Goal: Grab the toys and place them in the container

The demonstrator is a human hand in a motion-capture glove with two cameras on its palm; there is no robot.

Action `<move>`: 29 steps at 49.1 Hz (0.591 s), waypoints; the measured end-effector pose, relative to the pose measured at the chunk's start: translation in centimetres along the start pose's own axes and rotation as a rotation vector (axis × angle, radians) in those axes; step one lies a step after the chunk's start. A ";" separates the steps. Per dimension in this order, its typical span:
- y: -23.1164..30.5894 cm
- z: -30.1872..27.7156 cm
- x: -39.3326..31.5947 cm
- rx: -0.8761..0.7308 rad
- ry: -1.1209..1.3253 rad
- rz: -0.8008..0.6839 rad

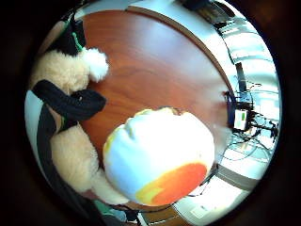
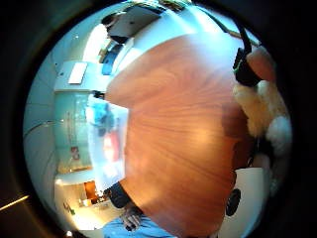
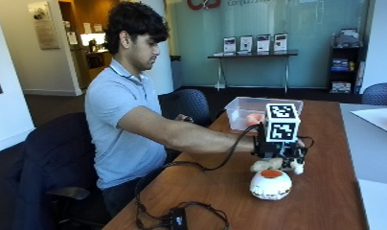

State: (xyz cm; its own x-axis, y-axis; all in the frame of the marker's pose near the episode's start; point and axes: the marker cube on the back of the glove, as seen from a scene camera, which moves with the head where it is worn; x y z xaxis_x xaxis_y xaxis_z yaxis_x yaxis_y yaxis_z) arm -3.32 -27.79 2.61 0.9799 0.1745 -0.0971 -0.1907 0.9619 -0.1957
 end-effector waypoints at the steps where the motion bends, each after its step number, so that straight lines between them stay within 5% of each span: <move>1: 0.1 -0.4 -0.5 0.010 -0.032 -0.012; 14: 1.9 -9.2 -14.4 0.085 -0.330 -0.280; 29: 7.4 -14.1 -32.8 0.029 -0.290 -0.667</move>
State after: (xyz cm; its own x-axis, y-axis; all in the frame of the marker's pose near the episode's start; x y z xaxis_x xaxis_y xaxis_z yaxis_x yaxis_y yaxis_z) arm -37.76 -29.33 -9.47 0.8641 -0.4064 0.2969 0.4507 0.8874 -0.0968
